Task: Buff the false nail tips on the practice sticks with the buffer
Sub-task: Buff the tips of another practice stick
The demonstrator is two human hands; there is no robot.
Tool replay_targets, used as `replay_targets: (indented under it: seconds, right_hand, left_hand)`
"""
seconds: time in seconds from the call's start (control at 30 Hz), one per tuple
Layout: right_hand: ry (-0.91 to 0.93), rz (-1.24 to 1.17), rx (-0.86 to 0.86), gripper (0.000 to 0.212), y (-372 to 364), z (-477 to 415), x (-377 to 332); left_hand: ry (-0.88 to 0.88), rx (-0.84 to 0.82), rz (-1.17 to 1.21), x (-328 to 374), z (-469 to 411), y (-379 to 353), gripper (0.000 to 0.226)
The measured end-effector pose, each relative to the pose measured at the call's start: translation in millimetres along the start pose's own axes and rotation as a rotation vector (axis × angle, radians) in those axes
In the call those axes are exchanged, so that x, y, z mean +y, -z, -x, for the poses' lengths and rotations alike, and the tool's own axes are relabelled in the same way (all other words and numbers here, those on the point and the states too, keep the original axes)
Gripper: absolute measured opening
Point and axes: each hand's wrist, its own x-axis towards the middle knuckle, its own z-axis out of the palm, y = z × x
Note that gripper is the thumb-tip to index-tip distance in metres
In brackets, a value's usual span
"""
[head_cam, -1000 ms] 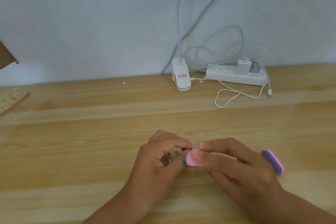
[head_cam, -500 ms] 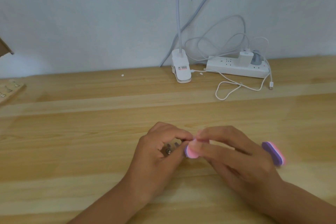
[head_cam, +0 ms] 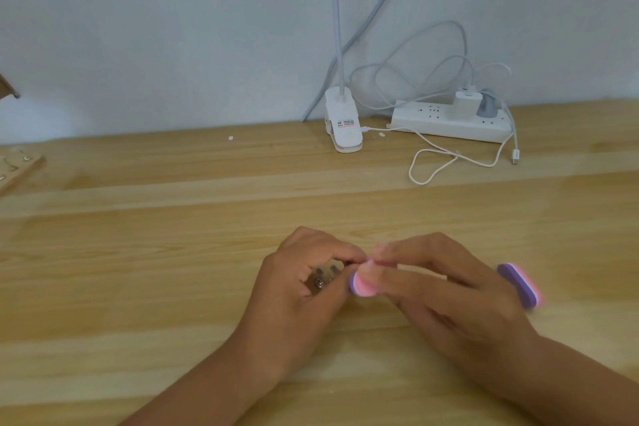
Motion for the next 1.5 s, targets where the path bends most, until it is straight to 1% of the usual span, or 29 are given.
replay_targets:
  seconds: [0.07,0.13,0.23,0.27,0.4,0.5,0.6,0.7,0.8,0.9,0.97,1.07,1.13,1.2,1.3,1.43,1.5]
  right_hand:
    - [-0.118,0.033,0.034,0.035,0.4,-1.5,3.6]
    - [-0.221,0.034,0.072,0.032,1.7,-4.2,6.5]
    - [-0.288,-0.009,0.115,0.028,3.9,-6.6,5.7]
    - [-0.275,-0.015,0.114,0.028,3.7,-6.4,4.3]
    - [-0.121,0.021,0.044,0.026,0.4,-3.4,-0.6]
    - [-0.12,0.033,0.039,0.033,0.4,-2.2,1.0]
    - [-0.078,0.007,0.024,0.031,-0.1,-1.4,0.3]
    - [-0.112,0.024,0.048,0.037,0.9,-2.5,2.4]
    - [-0.067,0.017,0.025,0.039,-0.5,-1.3,0.8]
    - [-0.08,0.023,0.031,0.033,0.4,-1.9,2.0]
    - [-0.101,0.024,0.043,0.028,1.2,-3.5,2.2]
    - [-0.069,-0.002,0.023,0.028,-0.1,-2.7,0.9]
    - [-0.087,0.005,0.035,0.025,1.2,-3.2,2.4]
    - [-0.111,0.026,0.049,0.026,1.5,-3.6,3.2]
    - [-0.051,0.006,0.023,0.035,-1.0,-1.7,0.4]
    - [-0.107,0.031,0.041,0.027,1.3,-2.8,3.6]
    - [-0.077,0.005,0.027,0.027,0.4,-2.5,2.0]
  left_hand:
    - [0.004,0.004,-0.004,-1.0,-0.1,0.1,0.008]
    - [0.008,0.014,0.005,-1.2,-0.2,-0.2,0.007]
    - [0.029,0.03,0.024,-2.5,1.0,-0.3,0.008]
    - [0.032,0.034,0.028,-3.2,1.3,-0.2,0.008]
    - [-0.01,0.027,0.026,-3.5,0.5,-0.9,0.014]
    - [-0.045,0.026,0.006,-3.7,-0.3,-1.0,0.014]
    - [-0.057,0.046,0.016,-3.3,-0.5,-0.4,0.015]
    - [-0.049,0.038,0.029,-3.4,-0.9,-1.2,0.012]
    - [-0.038,0.037,0.042,-3.1,-0.9,-0.6,0.012]
    - [-0.026,0.018,0.035,-3.8,-0.4,-0.4,0.009]
    - [-0.005,0.02,0.025,-3.9,-0.2,-0.2,0.013]
    - [0.0,0.02,0.041,-2.8,0.0,0.3,0.008]
    - [0.01,0.018,0.042,-2.1,0.1,0.1,0.007]
    - [0.021,0.023,0.043,-1.8,0.2,0.2,0.006]
    - [0.016,0.031,0.051,-1.2,0.5,0.4,0.007]
    - [0.041,0.025,0.055,-0.2,0.3,1.1,0.008]
    - [0.039,0.028,0.065,0.6,-0.2,1.3,0.009]
